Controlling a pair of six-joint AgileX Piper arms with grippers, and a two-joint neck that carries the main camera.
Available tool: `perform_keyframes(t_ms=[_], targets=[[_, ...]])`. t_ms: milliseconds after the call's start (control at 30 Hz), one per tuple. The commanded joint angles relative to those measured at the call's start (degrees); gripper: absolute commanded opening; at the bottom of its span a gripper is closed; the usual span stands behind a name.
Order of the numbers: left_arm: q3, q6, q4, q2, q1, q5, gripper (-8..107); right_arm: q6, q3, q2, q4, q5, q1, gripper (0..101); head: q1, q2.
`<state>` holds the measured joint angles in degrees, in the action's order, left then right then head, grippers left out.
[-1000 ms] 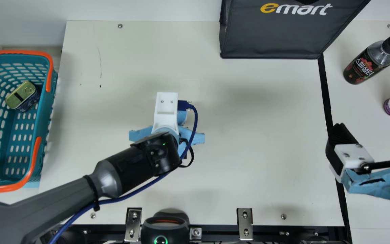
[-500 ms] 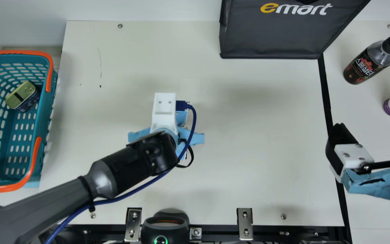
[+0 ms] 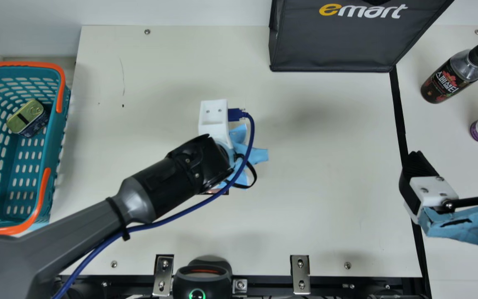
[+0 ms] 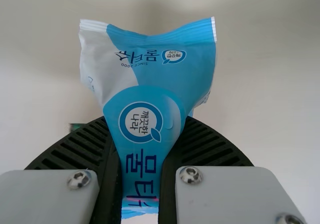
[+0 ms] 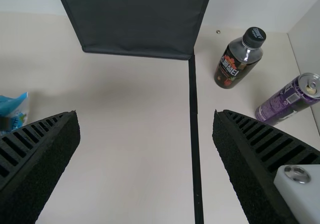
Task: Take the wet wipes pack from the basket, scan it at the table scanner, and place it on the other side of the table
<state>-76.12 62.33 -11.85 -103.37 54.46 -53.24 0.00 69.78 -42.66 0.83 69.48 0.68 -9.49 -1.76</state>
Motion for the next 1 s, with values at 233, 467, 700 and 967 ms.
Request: perform_keyframes(t_ms=[233,467,700,967], targets=[[-7.7,1.6,3.0,-4.7,0.7,-1.2,-8,0.0,0.0,0.0,0.0,0.0,0.0,95,1.6,0.2],[-12.1,3.4,4.1,-8.2,1.7,-2.1,-8,0.0,0.0,0.0,0.0,0.0,0.0,95,1.6,0.2],[-15.0,5.0,4.6,-11.1,2.3,-2.9,5,0.0,0.0,0.0,0.0,0.0,0.0,95,1.6,0.2],[-15.7,6.0,5.4,-12.5,2.4,-3.1,32,0.0,0.0,0.0,0.0,0.0,0.0,95,1.6,0.2]])
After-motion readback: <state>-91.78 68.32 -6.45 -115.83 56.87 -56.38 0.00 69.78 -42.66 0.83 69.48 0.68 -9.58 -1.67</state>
